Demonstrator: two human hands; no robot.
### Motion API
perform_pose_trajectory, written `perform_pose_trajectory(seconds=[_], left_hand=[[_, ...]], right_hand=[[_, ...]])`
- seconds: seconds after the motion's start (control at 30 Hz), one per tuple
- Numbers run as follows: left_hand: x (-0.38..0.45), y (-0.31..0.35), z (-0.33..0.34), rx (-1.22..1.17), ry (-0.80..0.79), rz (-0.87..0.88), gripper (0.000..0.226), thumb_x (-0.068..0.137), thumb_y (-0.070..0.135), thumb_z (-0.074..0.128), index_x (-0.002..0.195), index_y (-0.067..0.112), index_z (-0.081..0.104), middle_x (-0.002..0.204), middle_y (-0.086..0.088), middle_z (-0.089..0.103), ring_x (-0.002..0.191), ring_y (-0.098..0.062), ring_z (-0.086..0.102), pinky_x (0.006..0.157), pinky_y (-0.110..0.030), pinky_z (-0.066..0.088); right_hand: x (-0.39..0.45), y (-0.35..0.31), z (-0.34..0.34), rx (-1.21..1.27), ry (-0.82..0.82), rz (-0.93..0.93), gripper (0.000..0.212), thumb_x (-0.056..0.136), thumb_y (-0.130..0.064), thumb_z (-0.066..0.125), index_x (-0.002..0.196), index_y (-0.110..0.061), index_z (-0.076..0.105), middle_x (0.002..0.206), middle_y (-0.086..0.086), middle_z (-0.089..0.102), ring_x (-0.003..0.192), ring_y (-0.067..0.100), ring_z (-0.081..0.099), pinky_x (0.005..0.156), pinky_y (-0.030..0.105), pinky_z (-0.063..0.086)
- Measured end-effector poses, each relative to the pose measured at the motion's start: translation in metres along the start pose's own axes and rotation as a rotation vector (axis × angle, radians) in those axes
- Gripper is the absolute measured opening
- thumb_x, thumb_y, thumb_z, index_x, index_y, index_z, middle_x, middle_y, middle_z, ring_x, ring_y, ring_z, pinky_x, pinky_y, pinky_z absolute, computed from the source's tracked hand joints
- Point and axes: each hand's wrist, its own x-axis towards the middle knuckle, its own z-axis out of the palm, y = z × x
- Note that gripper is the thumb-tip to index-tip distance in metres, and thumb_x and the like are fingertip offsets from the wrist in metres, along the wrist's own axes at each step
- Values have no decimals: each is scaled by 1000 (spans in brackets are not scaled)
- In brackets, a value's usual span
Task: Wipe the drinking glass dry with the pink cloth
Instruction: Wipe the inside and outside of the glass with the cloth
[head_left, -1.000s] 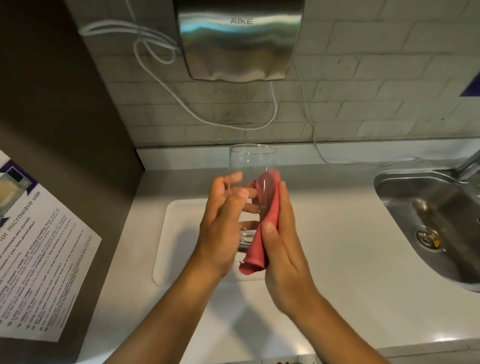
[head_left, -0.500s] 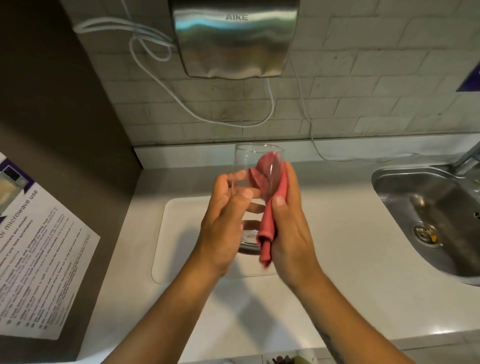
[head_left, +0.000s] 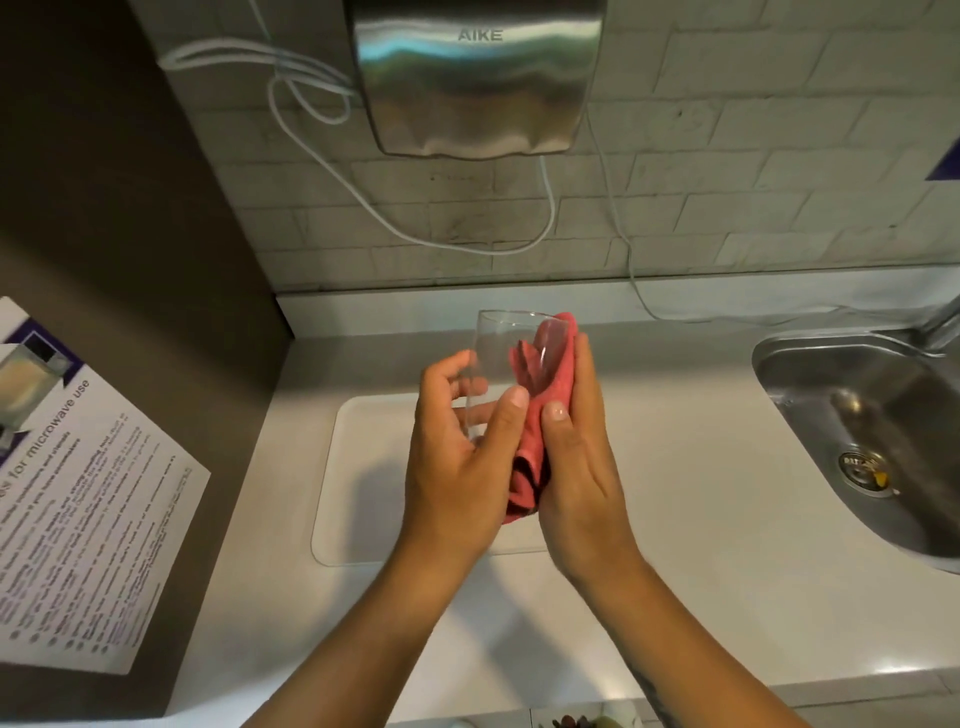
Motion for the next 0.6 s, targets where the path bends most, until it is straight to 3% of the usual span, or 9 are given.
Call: perform_pose_trajectory(seconds=[0.07,0.17,0.27,0.33,0.43,0.47,0.6], left_hand=[[8,0,-2,-98,23,-62,53,84,67,60,132,47,52,126,16,67,109,-11,75,86,-37,67],[18,3,-7,-187,6,-113,35,93,53,58,126,43,56,126,6,69,102,-10,79,76,-29,67],[16,2,-7,-237,-76,-150,35,91,54,60,123,42,57,118,8,75,102,-7,79,72,-24,63],[11,2,-4,-235,-122,-150,41,83,60,61,120,43,58,114,14,75,99,-5,79,70,-22,62],[12,4,-1,-249,-109,-130,41,81,62,60,118,44,58,113,12,74,97,-4,79,67,-21,62],[15,3,-2,-253,-90,-128,40,82,59,61,118,41,58,114,10,74,96,-5,79,68,-24,63],[24,2,-6,-273,-66,-140,32,93,44,57,123,33,57,123,-8,71,97,-10,80,68,-23,63]], right_hand=[[-16,3,5,-78,-54,-25,65,115,-21,32,174,-28,8,176,-23,27,163,2,33,134,35,33],[-37,10,10,-105,-117,-16,65,115,-20,34,172,-33,5,173,-30,26,161,-5,31,125,13,34],[-18,1,5,-91,-77,-20,62,112,-23,33,170,-32,11,171,-34,26,160,-5,34,128,21,35],[6,-8,-1,23,-29,23,56,111,-28,33,163,-40,18,173,-18,35,155,3,47,126,36,45],[15,-12,-4,39,-26,-6,59,112,-26,33,169,-31,17,173,-15,35,152,-10,46,122,20,43],[7,-10,-1,13,-55,-3,62,113,-25,33,172,-27,13,175,-17,31,155,-9,40,125,21,40],[-32,14,6,-83,-127,-33,63,116,-31,34,173,-29,7,167,-43,26,157,-14,31,121,7,34]])
